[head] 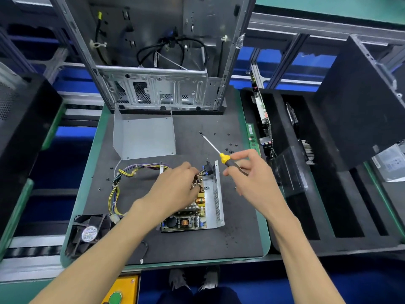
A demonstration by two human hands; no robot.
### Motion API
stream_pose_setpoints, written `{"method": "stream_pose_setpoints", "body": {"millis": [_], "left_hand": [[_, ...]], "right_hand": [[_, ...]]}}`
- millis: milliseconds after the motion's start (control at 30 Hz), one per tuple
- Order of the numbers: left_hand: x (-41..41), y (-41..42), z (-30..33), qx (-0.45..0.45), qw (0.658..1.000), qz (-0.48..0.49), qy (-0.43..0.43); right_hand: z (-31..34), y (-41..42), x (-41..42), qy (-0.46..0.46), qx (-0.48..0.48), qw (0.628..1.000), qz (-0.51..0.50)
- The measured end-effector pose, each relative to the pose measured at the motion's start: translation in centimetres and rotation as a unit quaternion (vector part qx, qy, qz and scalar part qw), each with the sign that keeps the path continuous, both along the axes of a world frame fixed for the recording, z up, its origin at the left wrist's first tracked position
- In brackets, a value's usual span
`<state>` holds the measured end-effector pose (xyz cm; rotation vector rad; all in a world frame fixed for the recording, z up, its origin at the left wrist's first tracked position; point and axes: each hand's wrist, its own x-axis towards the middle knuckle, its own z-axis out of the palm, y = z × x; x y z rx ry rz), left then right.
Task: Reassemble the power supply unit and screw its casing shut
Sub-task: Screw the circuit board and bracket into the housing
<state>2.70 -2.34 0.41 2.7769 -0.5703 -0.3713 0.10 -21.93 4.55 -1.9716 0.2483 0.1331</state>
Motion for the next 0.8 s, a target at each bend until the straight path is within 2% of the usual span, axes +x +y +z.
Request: {"method": "stream_pose_setpoints", "body": {"millis": [233,500,800], "left_hand": [[-1.0,0.3,-1.2,0.000,0.999,-0.037,-0.034],[-1.7,1.6,-1.7,-0.068,0.996,-0.051,-0.036],[-2.1,1.6,-1.5,-0.124,0.987,-0.029,-0.096]], "right_hand": [[1.2,0.2,0.9,-0.054,-0.021,0.998,-0.013],[1.5,1.1,2.6,-0.106,-0.039,0.994,-0.015],[1.7,2.5,4.5,-0.175,-0.031,0.984,-0.019]]}}
